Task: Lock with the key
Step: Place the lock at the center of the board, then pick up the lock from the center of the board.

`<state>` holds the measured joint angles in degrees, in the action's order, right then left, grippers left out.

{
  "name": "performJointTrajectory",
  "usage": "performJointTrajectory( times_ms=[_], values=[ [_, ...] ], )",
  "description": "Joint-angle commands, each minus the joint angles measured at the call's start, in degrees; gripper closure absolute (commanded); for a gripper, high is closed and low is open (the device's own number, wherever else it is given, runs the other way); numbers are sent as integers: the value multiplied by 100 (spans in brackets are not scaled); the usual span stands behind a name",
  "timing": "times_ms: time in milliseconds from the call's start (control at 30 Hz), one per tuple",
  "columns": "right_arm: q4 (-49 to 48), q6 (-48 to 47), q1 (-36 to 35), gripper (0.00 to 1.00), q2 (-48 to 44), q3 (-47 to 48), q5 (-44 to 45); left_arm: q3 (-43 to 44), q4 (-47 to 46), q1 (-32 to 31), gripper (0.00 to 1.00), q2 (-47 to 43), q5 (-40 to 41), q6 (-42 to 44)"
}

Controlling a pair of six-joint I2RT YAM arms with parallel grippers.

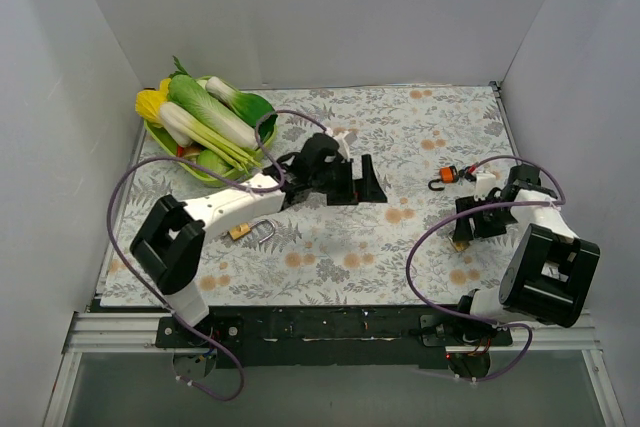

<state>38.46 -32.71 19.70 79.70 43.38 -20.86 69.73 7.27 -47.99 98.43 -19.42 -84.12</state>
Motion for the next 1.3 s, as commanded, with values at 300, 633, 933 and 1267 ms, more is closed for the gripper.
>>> performJointTrajectory(
  times_ms=[300, 633, 933, 1267],
  values=[
    [926, -201, -221, 20, -447, 1761, -1068, 918, 4052, 2846, 2, -1344, -1591, 6008],
    [848, 80, -1056, 18, -719, 1587, -1544, 1042, 5083, 3058, 2, -784, -519, 9553],
    [953, 133, -1153, 17, -684, 1621, -1614, 727, 4416, 2804, 3, -62, 52, 10476],
    [1076, 177, -1153, 17, -614, 1762, -1623, 357, 3343, 2584, 4, 369, -184, 10635]
  ],
)
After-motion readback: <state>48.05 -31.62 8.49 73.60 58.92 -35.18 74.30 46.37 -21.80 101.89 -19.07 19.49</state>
